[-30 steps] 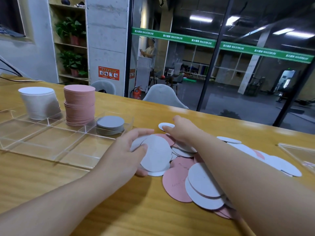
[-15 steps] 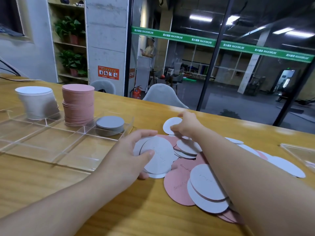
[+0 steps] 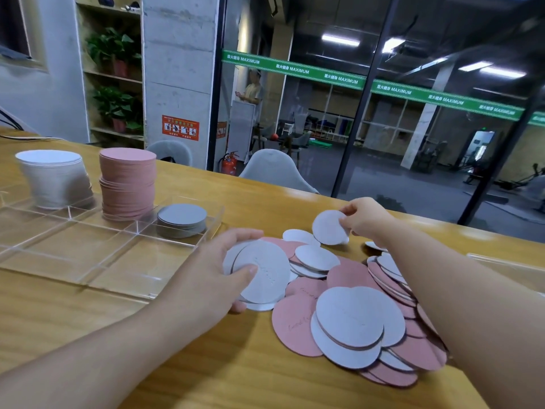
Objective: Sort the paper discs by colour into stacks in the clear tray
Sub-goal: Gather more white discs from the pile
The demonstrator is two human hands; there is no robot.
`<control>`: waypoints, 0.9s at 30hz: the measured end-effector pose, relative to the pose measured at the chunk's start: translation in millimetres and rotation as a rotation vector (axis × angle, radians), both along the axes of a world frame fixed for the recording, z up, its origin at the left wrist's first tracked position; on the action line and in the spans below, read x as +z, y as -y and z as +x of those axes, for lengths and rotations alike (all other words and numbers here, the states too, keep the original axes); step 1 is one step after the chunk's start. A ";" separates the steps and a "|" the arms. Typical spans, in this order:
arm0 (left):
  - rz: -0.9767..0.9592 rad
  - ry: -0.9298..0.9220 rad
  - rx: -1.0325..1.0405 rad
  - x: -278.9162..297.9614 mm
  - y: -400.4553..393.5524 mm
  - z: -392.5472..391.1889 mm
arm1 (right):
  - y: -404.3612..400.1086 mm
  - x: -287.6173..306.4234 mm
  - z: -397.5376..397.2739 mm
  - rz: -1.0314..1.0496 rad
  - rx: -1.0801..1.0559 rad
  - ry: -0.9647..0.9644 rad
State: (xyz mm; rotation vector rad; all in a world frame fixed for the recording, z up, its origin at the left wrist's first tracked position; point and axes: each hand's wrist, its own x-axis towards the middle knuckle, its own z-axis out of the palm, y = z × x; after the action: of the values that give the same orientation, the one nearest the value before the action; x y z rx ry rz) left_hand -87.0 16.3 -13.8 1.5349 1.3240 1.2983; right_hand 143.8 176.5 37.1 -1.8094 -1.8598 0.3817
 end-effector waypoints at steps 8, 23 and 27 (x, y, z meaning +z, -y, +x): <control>0.009 0.002 0.003 -0.1 -0.9 -0.2 | 2.0 -8.3 -9.3 -0.293 -0.010 0.326; 0.016 -0.017 0.004 0.7 -0.1 0.3 | -5.0 -16.7 3.6 -0.132 0.023 0.286; 0.010 -0.023 0.013 0.7 0.4 0.6 | 12.3 -8.2 3.3 0.029 0.145 0.217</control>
State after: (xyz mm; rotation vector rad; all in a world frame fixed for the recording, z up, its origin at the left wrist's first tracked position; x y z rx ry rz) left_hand -86.3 15.9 -13.1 1.5551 1.3454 1.3006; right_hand 147.1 164.2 28.8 -1.7606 -2.1405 0.2146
